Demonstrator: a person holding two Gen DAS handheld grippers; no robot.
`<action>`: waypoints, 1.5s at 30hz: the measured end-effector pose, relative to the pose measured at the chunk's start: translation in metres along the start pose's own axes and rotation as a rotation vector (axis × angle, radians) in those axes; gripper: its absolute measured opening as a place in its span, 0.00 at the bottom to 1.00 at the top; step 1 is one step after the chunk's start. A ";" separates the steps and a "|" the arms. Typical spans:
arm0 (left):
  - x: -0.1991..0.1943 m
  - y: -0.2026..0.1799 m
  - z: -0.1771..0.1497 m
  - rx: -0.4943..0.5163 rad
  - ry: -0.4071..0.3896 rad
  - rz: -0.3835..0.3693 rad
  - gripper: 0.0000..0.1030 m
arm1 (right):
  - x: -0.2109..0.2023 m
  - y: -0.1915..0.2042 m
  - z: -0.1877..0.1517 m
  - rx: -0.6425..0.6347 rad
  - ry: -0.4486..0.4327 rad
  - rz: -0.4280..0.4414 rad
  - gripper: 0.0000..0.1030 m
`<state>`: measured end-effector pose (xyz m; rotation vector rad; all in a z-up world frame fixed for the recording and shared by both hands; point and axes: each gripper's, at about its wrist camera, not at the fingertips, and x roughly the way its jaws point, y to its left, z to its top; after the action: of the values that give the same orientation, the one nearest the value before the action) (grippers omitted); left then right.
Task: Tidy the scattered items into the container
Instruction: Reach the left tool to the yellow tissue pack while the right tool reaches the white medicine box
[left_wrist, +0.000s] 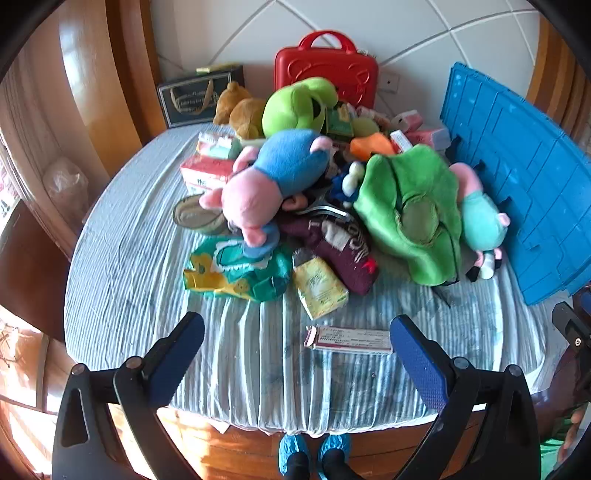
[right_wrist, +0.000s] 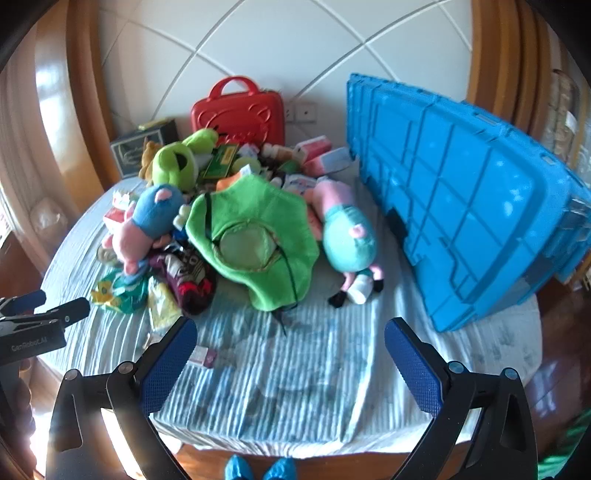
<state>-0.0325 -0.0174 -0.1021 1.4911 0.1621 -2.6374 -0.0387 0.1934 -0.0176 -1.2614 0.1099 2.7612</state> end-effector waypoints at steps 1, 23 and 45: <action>0.012 0.001 -0.003 -0.002 0.030 0.004 0.94 | 0.013 0.003 -0.001 -0.017 0.029 0.020 1.00; 0.133 0.017 -0.029 0.017 0.207 0.081 0.70 | 0.139 0.066 -0.041 -0.164 0.350 0.144 0.53; 0.105 -0.023 0.033 0.044 0.188 -0.168 0.70 | 0.169 0.023 -0.017 0.041 0.336 0.042 0.66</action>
<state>-0.1176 -0.0041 -0.1745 1.8152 0.2580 -2.6373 -0.1383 0.1793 -0.1559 -1.7178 0.2193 2.5379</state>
